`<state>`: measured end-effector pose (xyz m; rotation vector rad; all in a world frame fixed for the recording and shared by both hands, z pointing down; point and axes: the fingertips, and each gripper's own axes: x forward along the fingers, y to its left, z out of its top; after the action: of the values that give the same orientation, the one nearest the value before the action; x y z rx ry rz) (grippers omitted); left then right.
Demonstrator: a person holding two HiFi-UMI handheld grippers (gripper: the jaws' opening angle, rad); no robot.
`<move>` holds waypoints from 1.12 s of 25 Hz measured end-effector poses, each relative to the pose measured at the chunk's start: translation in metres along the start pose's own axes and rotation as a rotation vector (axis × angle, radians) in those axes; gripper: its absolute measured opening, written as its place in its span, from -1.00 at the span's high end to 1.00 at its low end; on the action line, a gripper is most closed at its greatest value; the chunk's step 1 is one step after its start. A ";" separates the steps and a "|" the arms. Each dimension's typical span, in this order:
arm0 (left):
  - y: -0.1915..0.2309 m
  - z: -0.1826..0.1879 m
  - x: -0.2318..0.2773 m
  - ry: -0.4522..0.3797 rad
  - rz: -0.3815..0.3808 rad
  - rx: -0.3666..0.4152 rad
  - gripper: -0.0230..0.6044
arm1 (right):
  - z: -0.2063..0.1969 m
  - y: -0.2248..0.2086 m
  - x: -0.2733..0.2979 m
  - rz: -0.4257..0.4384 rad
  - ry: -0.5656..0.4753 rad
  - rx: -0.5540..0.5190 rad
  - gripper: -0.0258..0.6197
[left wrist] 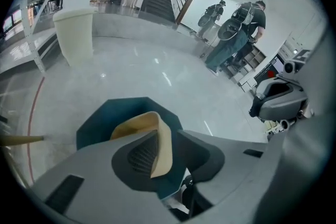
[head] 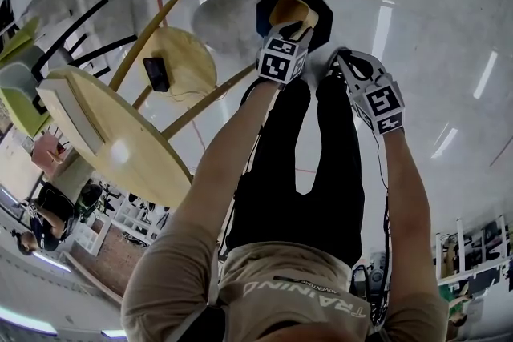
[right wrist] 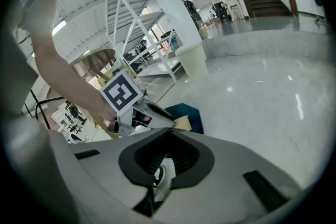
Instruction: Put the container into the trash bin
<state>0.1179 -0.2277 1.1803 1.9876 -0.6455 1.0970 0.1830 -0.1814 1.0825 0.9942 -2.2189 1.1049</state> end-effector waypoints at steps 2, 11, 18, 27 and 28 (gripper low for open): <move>0.004 0.003 -0.002 -0.004 0.000 0.006 0.51 | 0.001 0.002 0.004 0.006 0.002 -0.001 0.91; -0.004 0.004 -0.030 -0.024 -0.009 -0.022 0.59 | 0.018 0.023 -0.009 0.020 -0.024 -0.019 0.91; -0.036 0.016 -0.088 -0.064 -0.013 0.018 0.85 | 0.051 0.045 -0.046 -0.028 -0.048 -0.043 0.91; -0.083 0.060 -0.210 -0.149 0.009 0.044 0.91 | 0.123 0.108 -0.117 -0.070 -0.084 -0.096 0.91; -0.090 0.064 -0.226 -0.155 0.011 0.048 0.91 | 0.130 0.117 -0.128 -0.072 -0.086 -0.098 0.91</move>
<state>0.0994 -0.2124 0.9296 2.1279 -0.7174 0.9792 0.1614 -0.1886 0.8670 1.0887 -2.2621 0.9288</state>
